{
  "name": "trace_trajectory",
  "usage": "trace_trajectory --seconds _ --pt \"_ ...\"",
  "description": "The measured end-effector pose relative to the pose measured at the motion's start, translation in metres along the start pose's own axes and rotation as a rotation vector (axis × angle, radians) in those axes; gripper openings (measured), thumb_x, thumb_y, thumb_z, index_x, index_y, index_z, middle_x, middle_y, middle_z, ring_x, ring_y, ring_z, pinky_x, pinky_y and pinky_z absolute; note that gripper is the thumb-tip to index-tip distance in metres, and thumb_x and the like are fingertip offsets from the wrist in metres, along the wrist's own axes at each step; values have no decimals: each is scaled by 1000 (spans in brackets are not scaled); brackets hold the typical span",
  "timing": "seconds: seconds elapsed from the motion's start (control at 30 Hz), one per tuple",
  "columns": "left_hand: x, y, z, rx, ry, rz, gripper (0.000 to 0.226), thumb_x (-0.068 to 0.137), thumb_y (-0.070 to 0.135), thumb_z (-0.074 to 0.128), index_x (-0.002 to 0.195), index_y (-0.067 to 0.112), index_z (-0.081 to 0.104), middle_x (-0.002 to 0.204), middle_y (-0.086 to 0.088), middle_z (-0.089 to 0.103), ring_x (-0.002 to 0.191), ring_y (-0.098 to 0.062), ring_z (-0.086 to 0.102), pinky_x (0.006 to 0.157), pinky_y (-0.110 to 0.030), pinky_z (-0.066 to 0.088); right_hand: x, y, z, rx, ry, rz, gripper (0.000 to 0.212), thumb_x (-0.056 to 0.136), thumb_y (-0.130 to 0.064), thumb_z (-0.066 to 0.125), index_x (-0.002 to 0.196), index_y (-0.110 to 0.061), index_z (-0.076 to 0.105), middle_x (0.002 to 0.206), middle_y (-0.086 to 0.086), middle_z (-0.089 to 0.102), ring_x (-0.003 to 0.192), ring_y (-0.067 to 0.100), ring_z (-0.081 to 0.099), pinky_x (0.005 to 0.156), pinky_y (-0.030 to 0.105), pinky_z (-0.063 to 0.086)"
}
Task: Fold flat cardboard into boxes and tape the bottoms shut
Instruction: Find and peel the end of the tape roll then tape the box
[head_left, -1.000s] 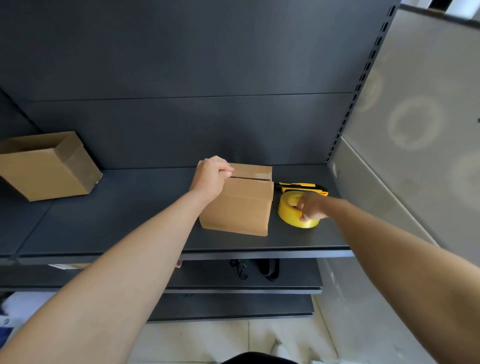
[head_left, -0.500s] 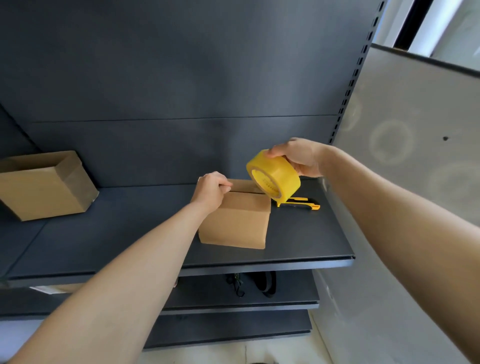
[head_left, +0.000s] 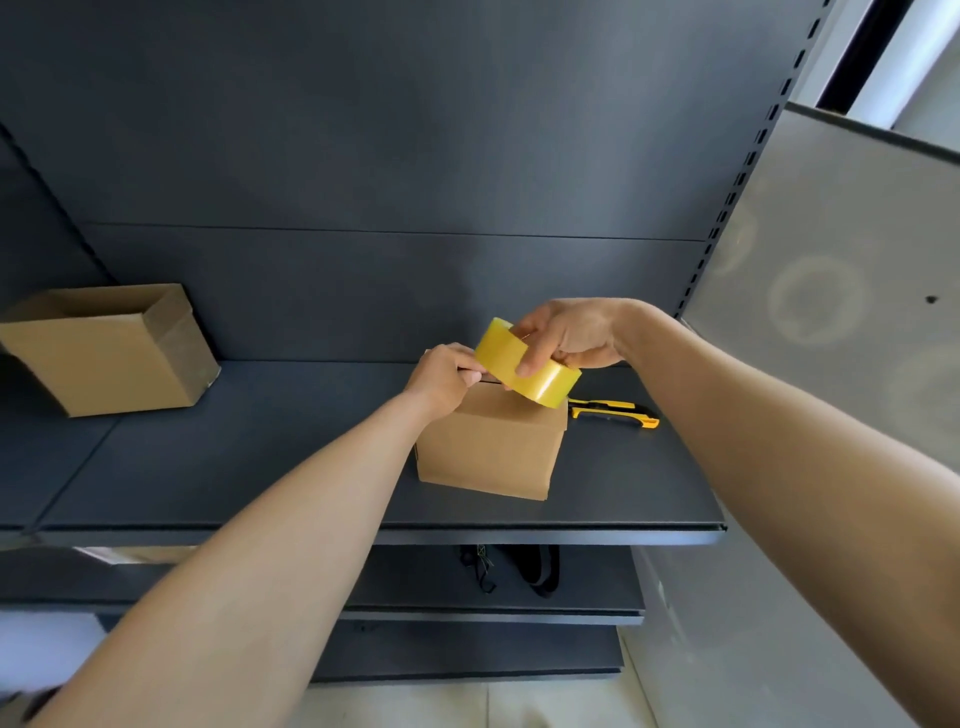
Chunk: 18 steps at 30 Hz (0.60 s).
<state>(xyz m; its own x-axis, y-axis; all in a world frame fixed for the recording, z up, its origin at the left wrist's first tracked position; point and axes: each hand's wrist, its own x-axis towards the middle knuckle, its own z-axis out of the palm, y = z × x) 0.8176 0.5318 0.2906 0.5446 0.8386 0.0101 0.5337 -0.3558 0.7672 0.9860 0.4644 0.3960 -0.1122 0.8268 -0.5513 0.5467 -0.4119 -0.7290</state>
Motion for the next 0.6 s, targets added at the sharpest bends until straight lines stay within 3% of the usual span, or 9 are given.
trace_trajectory --seconds 0.13,0.2,0.3,0.4,0.5,0.6 --pt "-1 0 -4 -31 -30 18 25 95 5 53 113 6 70 125 -4 60 114 -17 53 98 -24 37 1 -15 2 -202 193 -43 41 86 -27 69 122 -7 60 115 10 64 108 30 59 98 42 46" --pt "-4 -1 -7 -67 -45 22 25 94 4 53 113 7 69 123 -3 61 110 -13 53 93 -20 37 3 -22 4 -308 263 -47 41 88 -36 65 117 -8 61 109 7 64 103 28 58 90 38 46" --pt "-6 -3 -11 -103 -53 25 26 92 3 55 112 11 69 119 -1 60 108 -13 53 89 -18 35 7 -29 10 -430 265 -26 39 90 -39 62 110 -5 64 109 11 66 101 29 60 91 38 46" --pt "-6 -3 -11 -95 -60 14 25 93 4 55 112 12 69 118 2 58 109 -13 52 90 -20 35 11 -33 14 -566 294 5 42 91 -47 58 94 -6 68 99 11 69 81 22 59 69 30 43" --pt "-7 -2 -11 -91 -58 2 24 94 3 54 111 11 69 120 0 57 106 -15 53 86 -18 37 13 -34 11 -577 314 26 46 89 -56 55 87 -11 67 94 6 69 80 21 60 64 28 43" --pt "-9 6 -14 -300 -37 -23 24 92 0 55 110 7 68 116 -9 65 96 -12 58 74 -7 43 14 -36 8 -567 319 65 50 87 -60 54 88 -12 66 84 2 65 76 19 58 63 29 43"
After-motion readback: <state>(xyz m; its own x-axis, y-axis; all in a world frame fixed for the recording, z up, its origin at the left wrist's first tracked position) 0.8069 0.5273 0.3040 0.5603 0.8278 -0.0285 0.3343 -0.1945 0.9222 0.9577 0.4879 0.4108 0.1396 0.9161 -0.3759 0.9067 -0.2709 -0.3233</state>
